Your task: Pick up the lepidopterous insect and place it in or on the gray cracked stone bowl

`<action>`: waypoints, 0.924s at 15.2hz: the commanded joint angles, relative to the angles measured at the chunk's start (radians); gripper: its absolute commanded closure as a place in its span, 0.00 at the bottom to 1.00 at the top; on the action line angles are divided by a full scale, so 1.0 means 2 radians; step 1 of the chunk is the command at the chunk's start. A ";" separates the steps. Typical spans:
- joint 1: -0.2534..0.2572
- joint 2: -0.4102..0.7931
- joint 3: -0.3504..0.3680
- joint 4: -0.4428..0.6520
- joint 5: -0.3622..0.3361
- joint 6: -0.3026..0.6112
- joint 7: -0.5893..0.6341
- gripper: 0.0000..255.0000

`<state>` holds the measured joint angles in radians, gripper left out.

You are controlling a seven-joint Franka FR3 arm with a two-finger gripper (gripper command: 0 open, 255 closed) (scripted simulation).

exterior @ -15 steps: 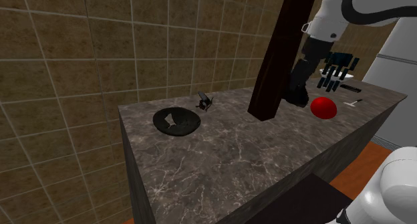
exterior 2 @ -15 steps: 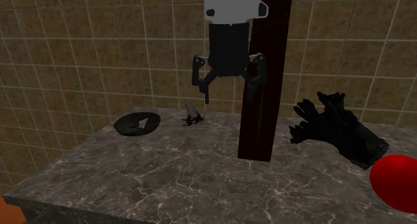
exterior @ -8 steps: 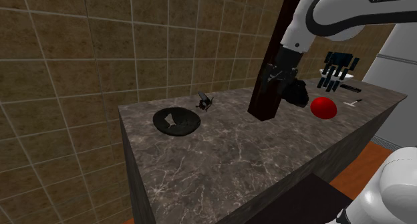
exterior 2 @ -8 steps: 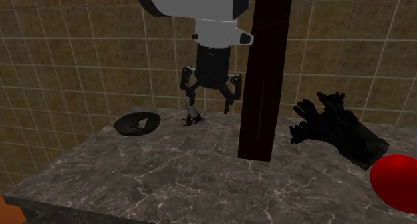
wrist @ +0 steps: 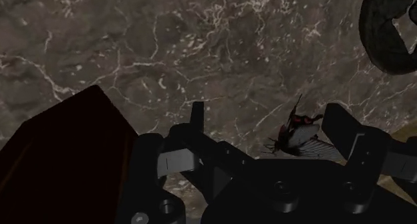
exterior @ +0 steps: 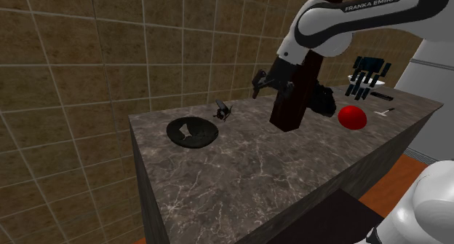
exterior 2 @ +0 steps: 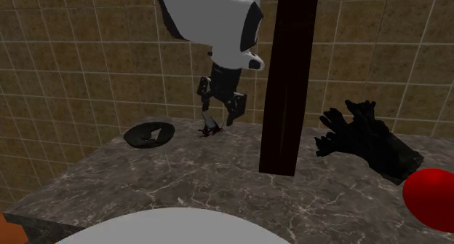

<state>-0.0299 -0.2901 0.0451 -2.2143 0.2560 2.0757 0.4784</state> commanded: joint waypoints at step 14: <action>-0.002 0.187 0.005 0.098 0.105 0.140 0.139 0.00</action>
<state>-0.0347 0.0743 0.0533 -2.0181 0.4615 2.3430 0.7579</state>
